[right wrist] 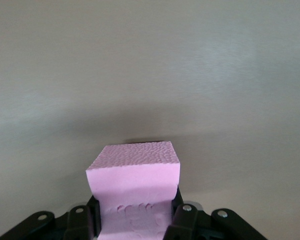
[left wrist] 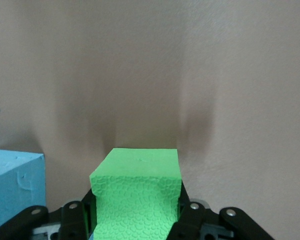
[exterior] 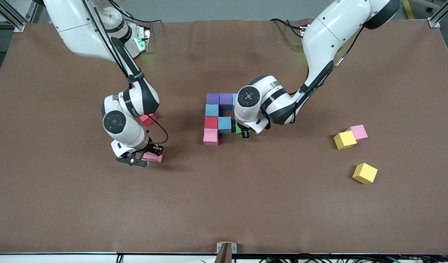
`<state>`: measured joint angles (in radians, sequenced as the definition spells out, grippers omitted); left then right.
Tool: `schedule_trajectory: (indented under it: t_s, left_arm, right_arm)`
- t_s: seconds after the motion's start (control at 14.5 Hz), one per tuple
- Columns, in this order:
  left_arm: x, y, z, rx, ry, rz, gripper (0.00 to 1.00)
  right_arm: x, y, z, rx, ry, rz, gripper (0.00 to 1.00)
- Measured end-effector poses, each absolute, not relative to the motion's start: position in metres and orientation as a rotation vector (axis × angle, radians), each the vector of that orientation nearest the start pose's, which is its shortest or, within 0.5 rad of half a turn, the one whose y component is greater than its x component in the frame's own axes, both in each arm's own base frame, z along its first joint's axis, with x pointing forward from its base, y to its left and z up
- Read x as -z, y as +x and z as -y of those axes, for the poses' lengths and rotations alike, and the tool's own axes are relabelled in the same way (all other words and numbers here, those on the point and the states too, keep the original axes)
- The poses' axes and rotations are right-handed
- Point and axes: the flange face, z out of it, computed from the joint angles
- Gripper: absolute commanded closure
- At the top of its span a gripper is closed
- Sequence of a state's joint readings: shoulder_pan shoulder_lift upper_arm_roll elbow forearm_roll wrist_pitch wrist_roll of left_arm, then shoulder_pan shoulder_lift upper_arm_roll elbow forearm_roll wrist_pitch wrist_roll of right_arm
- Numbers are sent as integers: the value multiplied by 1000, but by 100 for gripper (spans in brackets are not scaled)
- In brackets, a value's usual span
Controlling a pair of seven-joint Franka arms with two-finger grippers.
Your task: Arrange 11 blocks into digit 3
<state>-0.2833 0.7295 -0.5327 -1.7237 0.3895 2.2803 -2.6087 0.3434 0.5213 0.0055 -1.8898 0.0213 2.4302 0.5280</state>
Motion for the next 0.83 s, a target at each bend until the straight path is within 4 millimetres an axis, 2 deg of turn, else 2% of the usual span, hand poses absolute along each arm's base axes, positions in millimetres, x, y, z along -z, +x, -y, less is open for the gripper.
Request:
schedule_trajectory:
  t_s: [0.41, 0.76, 0.83]
  left_arm:
    - [-202, 476, 463, 84, 2196, -2306, 59]
    - [-202, 472, 466, 83, 2203, -2296, 59]
    - [-202, 472, 467, 83, 2204, -2295, 53]
  right_arm:
    - [-263, 602, -276, 83, -3069, -252, 100]
    - [-259, 609, -307, 64, -3055, -244, 100]
    - [-258, 613, -312, 61, -3056, -238, 100]
